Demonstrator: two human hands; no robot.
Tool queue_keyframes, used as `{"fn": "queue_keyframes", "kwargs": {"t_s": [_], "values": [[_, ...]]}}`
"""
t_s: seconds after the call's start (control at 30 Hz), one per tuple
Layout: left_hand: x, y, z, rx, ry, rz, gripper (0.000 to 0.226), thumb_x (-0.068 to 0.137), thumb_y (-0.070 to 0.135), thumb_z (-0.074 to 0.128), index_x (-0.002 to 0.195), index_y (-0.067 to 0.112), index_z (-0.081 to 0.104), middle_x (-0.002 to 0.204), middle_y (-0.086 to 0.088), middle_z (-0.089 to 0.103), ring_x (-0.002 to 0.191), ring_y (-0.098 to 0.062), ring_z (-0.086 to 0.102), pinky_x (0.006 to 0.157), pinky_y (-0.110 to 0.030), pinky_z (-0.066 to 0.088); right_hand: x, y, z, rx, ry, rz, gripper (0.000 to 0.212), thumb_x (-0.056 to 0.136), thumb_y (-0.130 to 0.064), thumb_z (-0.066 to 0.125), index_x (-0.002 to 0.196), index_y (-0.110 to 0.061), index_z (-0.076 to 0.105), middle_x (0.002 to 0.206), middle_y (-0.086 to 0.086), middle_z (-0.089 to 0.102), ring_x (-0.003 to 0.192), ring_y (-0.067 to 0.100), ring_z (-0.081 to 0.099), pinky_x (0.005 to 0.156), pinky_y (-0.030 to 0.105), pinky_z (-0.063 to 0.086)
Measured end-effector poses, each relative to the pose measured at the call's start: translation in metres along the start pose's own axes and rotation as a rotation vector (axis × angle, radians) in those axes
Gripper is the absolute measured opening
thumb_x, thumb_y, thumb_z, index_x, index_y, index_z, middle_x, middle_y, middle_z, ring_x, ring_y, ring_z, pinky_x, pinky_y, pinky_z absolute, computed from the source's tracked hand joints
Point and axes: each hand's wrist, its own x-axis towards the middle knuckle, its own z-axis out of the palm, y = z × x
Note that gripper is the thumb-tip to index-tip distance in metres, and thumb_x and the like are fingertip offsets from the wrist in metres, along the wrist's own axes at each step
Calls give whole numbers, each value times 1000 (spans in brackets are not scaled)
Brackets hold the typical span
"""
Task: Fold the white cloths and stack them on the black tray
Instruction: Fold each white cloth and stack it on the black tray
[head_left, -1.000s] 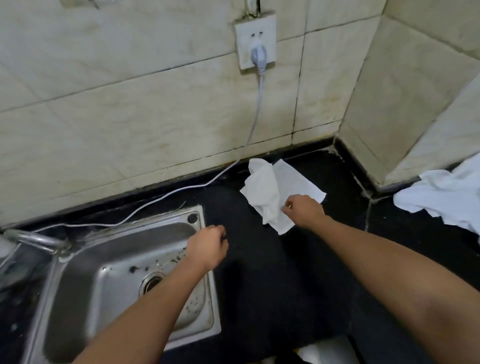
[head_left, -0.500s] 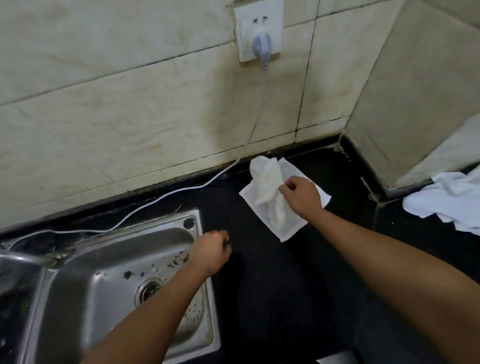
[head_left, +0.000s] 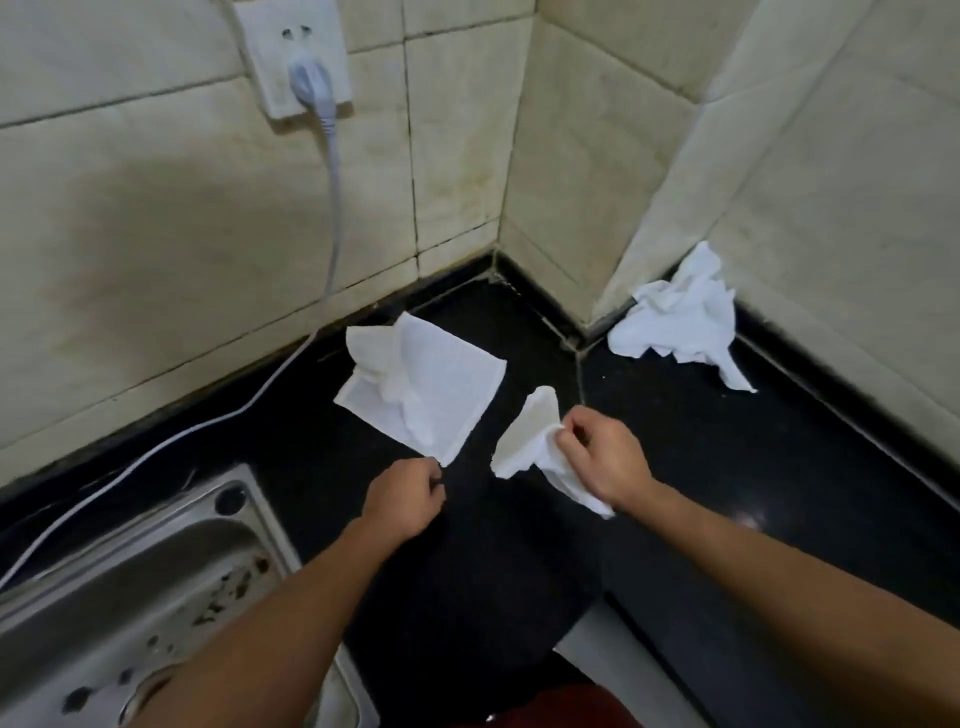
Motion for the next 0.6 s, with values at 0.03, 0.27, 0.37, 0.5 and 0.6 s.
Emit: {"fn": "queue_keyframes", "kwargs": {"t_s": [0.03,0.27,0.37,0.5,0.6], "values": [[-1,6,9,-4,-30,14,15,89,30,57,100,23,64,95,4,68,88,-17,63,75,-32,51,-13,13,6,-73,-49,21,21,91,-37,50,76,-23,51,71,-8,56,64,13,53,57,30,36],[-9,18,41,83,-208,65,20,91,32,55,108,23,62,102,2,66,94,-18,62,71,-27,44,-61,57,41,-272,-484,161,23,93,-39,48,92,-20,61,102,-1,59,91,16,56,71,30,42],[-2,24,46,90,-195,77,23,91,30,55,111,21,61,110,0,62,98,-19,60,78,-31,47,-57,64,32,-201,-375,194,21,93,-38,49,91,-23,63,97,-5,63,89,16,61,70,32,47],[19,39,49,71,-143,124,30,90,27,56,120,19,57,117,-3,53,104,-23,56,84,-38,49,-21,73,17,-271,-135,218,33,94,-29,49,126,-24,56,119,0,57,108,23,57,83,38,50],[39,58,56,71,-149,193,40,91,27,54,130,23,51,125,-3,48,114,-24,49,89,-39,47,6,78,19,-353,-293,243,54,91,-21,50,144,-26,37,138,6,42,126,28,41,94,44,46]]}}
